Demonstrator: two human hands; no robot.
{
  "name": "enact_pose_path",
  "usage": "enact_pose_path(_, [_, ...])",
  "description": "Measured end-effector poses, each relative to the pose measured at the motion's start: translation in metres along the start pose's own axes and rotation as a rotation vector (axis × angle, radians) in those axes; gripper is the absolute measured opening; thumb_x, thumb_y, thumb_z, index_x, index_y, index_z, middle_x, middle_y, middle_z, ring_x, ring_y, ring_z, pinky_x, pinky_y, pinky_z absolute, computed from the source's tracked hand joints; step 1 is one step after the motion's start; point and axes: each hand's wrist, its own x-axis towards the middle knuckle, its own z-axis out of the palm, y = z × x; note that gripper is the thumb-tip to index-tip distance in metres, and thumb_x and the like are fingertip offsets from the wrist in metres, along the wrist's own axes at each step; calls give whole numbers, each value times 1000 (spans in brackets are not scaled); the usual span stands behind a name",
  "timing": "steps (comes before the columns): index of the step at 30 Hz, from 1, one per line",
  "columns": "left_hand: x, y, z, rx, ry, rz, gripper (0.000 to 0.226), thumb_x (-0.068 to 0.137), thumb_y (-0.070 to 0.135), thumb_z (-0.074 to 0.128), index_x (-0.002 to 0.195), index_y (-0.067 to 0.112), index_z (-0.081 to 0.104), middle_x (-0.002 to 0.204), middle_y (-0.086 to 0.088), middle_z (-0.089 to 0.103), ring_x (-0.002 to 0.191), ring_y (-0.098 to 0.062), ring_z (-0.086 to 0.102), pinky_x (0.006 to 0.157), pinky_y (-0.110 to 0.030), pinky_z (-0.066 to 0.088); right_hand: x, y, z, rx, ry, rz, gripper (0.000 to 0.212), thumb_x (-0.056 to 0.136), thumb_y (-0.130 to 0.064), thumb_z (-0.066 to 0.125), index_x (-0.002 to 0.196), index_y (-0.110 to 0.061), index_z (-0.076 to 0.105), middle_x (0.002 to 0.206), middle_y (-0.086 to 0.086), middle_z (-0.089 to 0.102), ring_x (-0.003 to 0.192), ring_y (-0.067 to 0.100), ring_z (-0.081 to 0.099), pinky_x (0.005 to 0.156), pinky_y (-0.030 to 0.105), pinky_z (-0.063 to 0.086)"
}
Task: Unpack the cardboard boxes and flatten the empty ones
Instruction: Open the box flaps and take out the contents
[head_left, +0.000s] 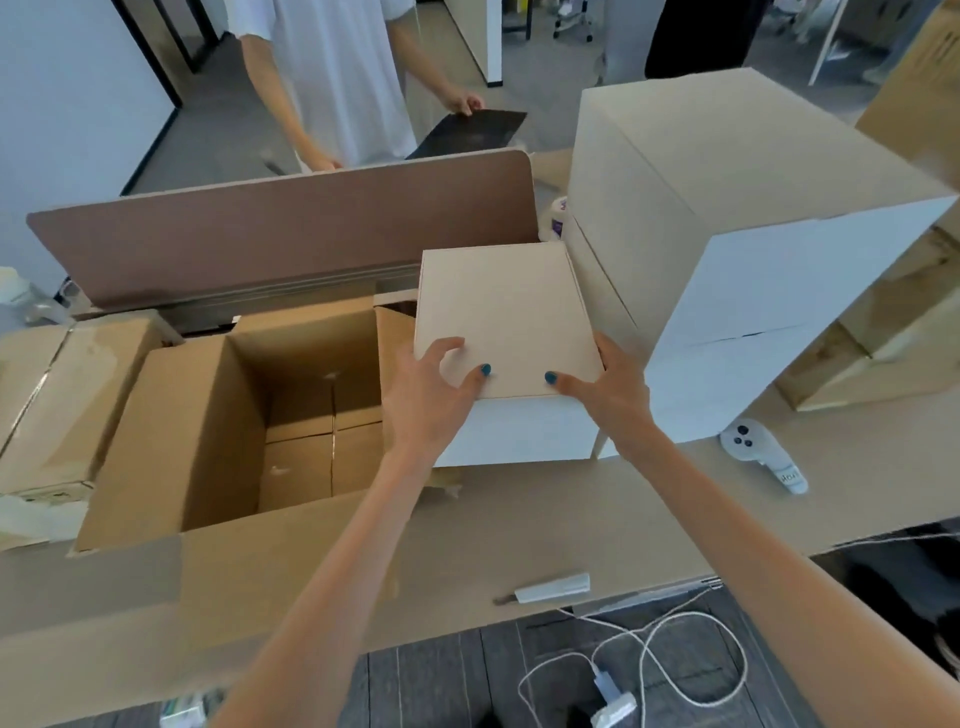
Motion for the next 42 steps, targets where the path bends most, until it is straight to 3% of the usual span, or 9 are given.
enact_pose_path(5, [-12, -25, 28, 24, -59, -100, 45, 89, 58, 61, 130, 42, 53, 143, 2, 40, 118, -19, 54, 89, -32, 42, 6, 32, 16, -28, -85, 34, 66, 73, -38, 79, 131, -30, 49, 121, -12, 61, 117, 19, 55, 97, 38, 44])
enact_pose_path(12, [-31, -47, 69, 45, -162, -129, 62, 86, 55, 67, 140, 36, 43, 152, -2, 24, 125, -25, 47, 96, -37, 44, 8, 73, 31, -237, -239, 46, 78, 89, -28, 66, 152, -26, 21, 150, 1, 30, 135, 22, 36, 105, 36, 34])
enact_pose_path(15, [-38, -52, 79, 57, -226, -107, 78, 81, 54, 74, 146, 34, 35, 156, -4, 14, 136, -26, 36, 104, -43, 43, 9, 83, 33, -324, -263, 23, 75, 91, -27, 63, 153, -26, 19, 151, 7, 24, 136, 24, 33, 106, 44, 37])
enact_pose_path(18, [-40, -60, 80, 109, -301, -56, 97, 73, 60, 78, 151, 34, 26, 158, -5, 5, 144, -27, 22, 112, -44, 39, 10, 85, 29, -455, -294, -29, 74, 94, -33, 59, 153, -24, 16, 159, 8, 4, 147, 24, 11, 109, 44, 33])
enact_pose_path(23, [-43, -76, 71, 352, -341, 120, 98, 80, 55, 73, 156, 37, 14, 163, -13, -11, 150, -31, -20, 117, -46, 27, 3, 84, 26, -702, -365, -290, 92, 87, -54, 61, 154, -16, 11, 161, 4, -13, 148, 18, -11, 119, 33, 6])
enact_pose_path(26, [-42, -75, 71, 314, -322, 134, 90, 83, 44, 75, 155, 34, 22, 163, -10, -9, 150, -28, -15, 111, -44, 38, 2, 89, 25, -795, -423, -359, 102, 84, -51, 65, 155, -17, 1, 161, 0, -15, 148, 16, -12, 121, 33, 6])
enact_pose_path(30, [-39, -67, 78, 261, -327, 100, 89, 82, 40, 78, 154, 35, 25, 164, -9, -10, 151, -27, 1, 109, -40, 39, 8, 95, 21, -871, -360, -434, 83, 95, -33, 57, 155, -14, 2, 162, 4, -9, 149, 19, -7, 120, 32, 13])
enact_pose_path(35, [-34, -56, 88, 324, -307, 109, 87, 83, 46, 75, 154, 37, 25, 164, -11, -9, 149, -28, 12, 104, -42, 44, 22, 100, 17, -994, -348, -466, 80, 98, -33, 51, 154, -9, -1, 161, 11, -8, 149, 25, -5, 121, 36, 6])
enact_pose_path(42, [-30, -56, 85, 544, -343, 137, 87, 86, 60, 63, 156, 39, 14, 163, -21, -8, 151, -39, -4, 120, -46, 21, 20, 97, 19, -1018, -326, -466, 78, 98, -31, 51, 153, -9, 1, 161, 12, -5, 149, 26, -2, 120, 38, 8])
